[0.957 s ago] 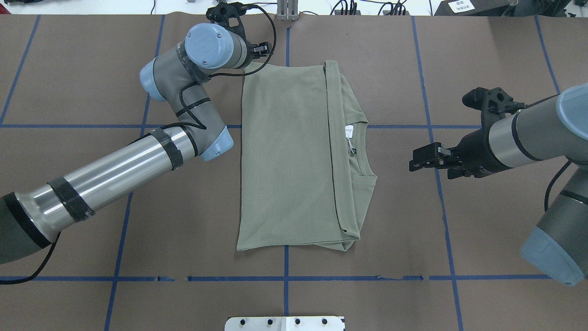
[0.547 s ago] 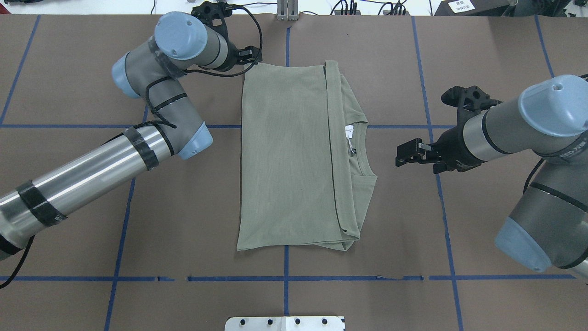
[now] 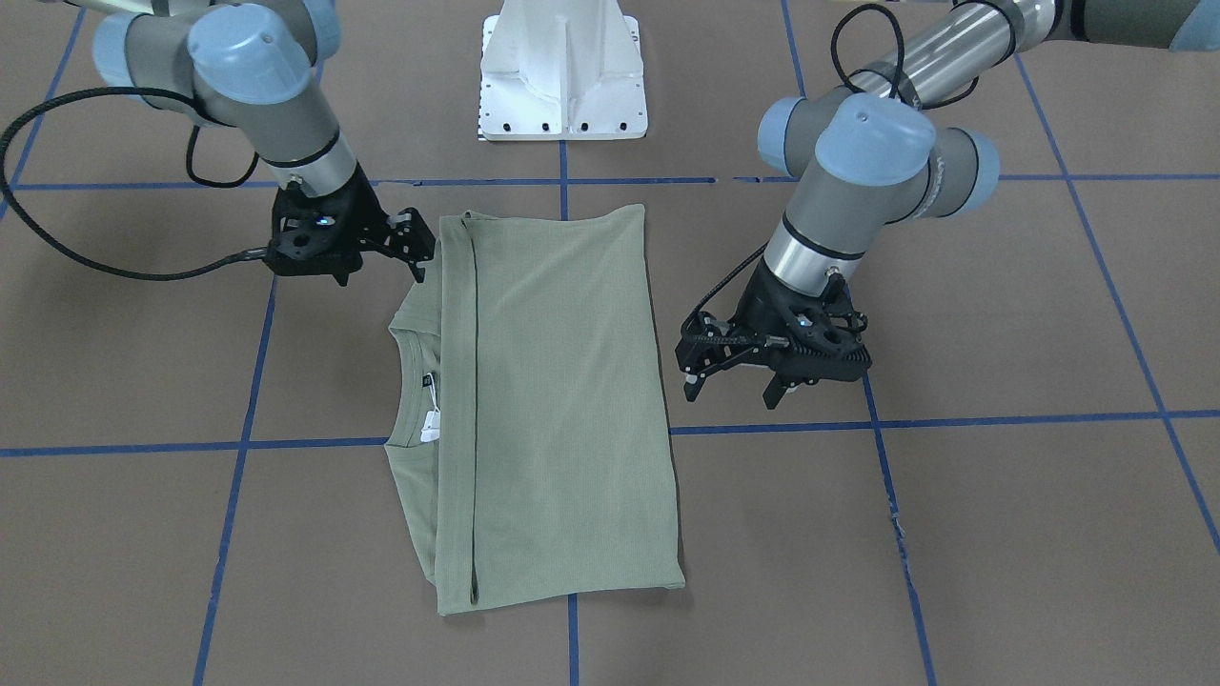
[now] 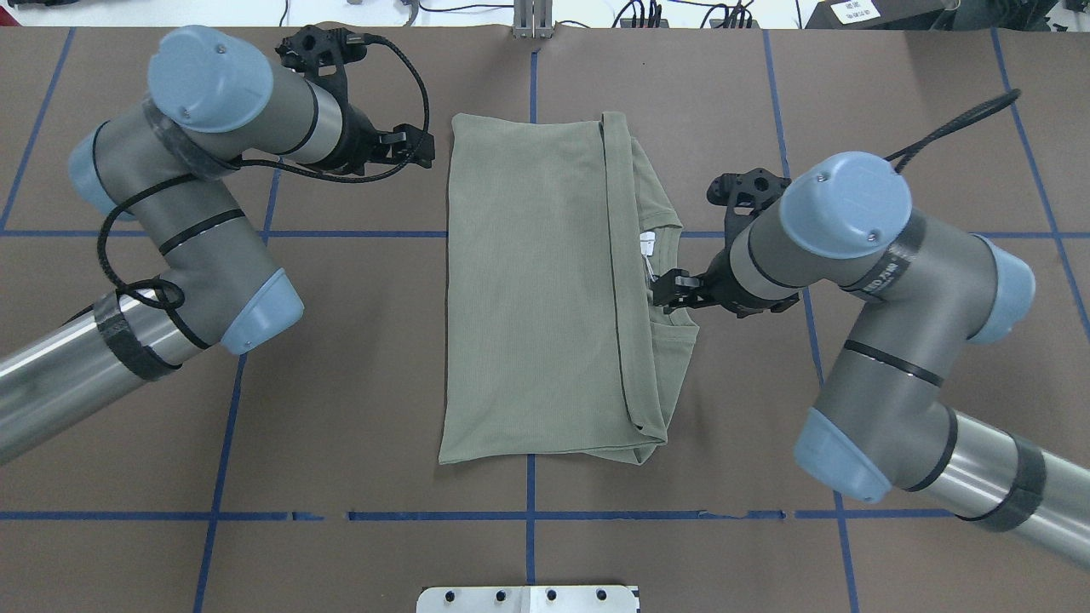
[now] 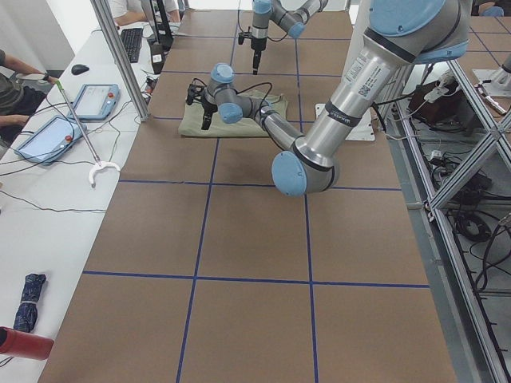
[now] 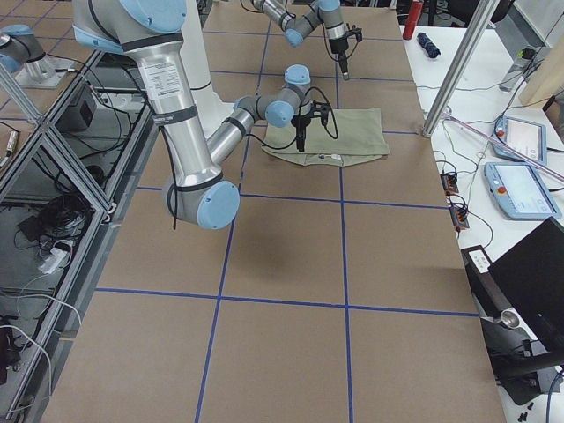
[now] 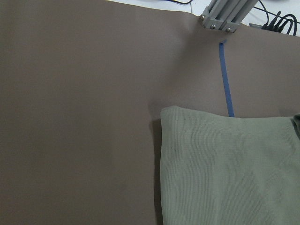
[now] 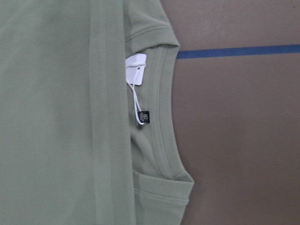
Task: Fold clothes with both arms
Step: 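Release the shirt with the left gripper while the right gripper moves to the collar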
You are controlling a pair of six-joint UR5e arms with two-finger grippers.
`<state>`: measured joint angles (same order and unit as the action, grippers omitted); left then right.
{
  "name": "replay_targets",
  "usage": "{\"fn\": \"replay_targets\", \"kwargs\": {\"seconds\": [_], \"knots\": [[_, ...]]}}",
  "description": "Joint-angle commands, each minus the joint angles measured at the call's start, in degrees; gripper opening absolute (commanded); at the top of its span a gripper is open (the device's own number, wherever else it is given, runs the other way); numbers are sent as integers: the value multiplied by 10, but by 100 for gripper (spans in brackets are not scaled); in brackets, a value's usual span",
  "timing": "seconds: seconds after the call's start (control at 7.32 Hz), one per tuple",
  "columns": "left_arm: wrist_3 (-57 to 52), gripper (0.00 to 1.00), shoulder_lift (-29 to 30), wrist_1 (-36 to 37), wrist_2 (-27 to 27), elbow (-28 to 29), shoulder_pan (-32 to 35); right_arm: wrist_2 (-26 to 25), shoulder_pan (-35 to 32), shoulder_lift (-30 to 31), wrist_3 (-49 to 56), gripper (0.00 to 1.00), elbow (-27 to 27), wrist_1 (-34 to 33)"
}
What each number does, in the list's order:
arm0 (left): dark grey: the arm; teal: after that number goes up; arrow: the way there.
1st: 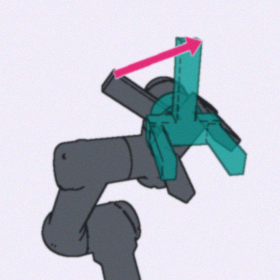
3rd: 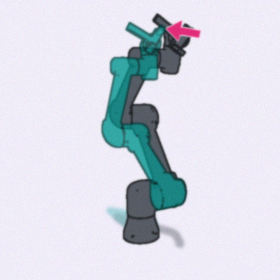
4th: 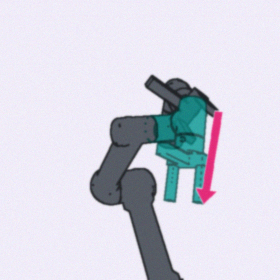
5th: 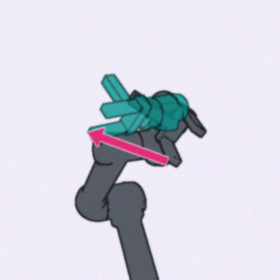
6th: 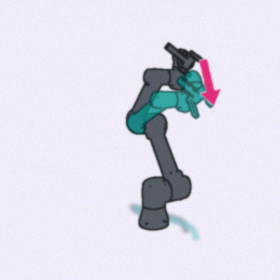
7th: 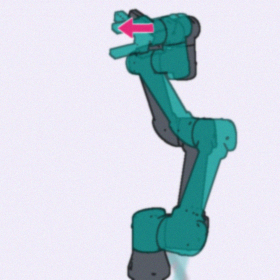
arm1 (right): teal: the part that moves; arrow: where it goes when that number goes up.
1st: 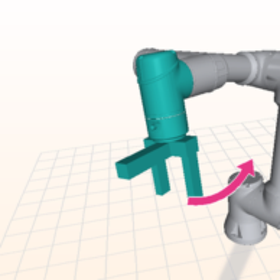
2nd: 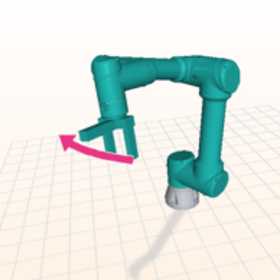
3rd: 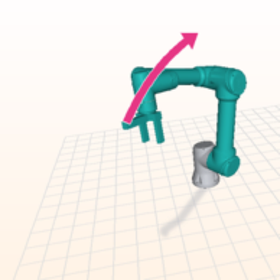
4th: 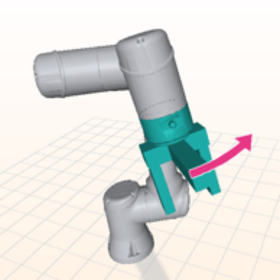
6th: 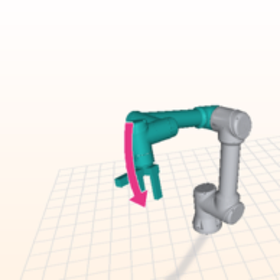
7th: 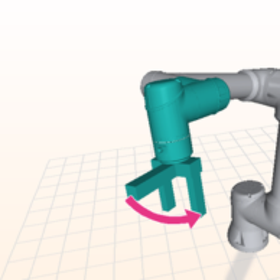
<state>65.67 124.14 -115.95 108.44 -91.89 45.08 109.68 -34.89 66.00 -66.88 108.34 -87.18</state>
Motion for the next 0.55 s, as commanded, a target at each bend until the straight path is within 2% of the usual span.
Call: {"fn": "replay_targets", "kwargs": {"seconds": [0.0, 0.14, 0.41], "knots": [[-5, 99, -31, 18, 10, -45, -1, -24, 43, -39, 20, 100, -27, -33], [-13, 99, -38, 17, 10, -45, -1, -37, 63, -40, 21, 100, -31, -39], [-16, 99, -42, 16, 10, -45, -1, -46, 106, -68, 45, 100, -36, -109]]}}
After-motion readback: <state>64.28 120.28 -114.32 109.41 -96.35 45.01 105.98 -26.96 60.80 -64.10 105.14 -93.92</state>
